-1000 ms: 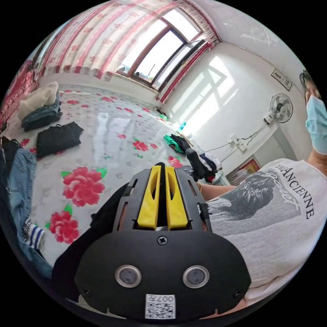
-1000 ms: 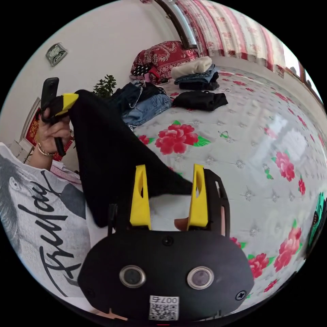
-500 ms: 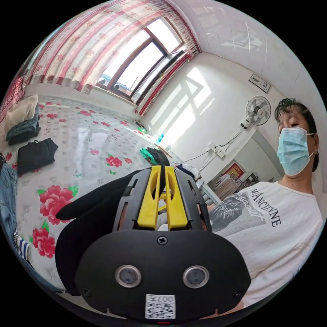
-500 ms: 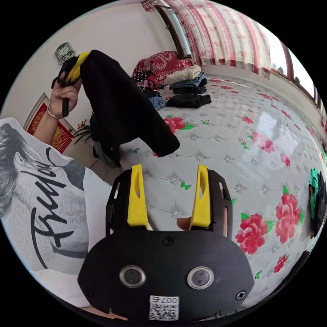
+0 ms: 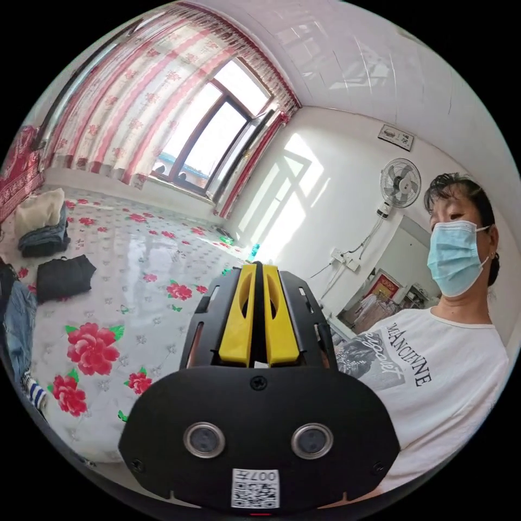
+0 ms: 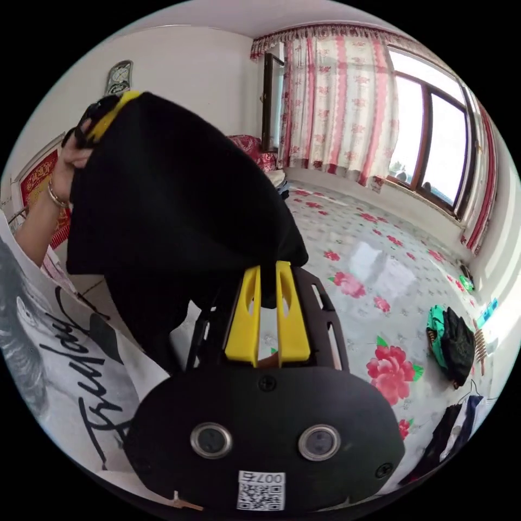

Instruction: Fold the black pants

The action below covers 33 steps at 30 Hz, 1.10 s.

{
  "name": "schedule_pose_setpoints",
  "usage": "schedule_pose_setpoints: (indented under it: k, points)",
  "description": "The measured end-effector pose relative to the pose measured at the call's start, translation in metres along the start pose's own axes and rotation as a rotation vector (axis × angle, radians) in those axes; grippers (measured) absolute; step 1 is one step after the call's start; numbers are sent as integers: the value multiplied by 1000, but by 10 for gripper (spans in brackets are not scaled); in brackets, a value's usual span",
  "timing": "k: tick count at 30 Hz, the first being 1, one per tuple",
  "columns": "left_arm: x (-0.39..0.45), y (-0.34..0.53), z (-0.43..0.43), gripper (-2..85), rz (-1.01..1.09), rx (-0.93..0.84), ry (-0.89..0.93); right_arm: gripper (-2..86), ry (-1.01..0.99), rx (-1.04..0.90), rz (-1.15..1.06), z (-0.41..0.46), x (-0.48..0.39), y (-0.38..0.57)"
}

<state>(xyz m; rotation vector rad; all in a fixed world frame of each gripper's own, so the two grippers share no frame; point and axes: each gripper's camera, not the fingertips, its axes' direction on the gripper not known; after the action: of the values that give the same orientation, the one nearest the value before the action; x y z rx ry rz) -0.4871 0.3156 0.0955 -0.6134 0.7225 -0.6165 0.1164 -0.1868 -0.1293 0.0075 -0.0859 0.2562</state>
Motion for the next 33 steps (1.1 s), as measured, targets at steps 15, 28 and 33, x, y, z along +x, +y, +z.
schedule_pose_setpoints:
  k: [15,28,33]
  points:
    - [-142,240,283,136,-188,-901,-439,40,228,-156,358,-19,50,32]
    - [-212,187,345,17,-94,-1017,-398,39,209,-156,402,-6,47,-20]
    - [-245,56,257,19,-62,-743,-528,42,261,-108,373,-32,48,-43]
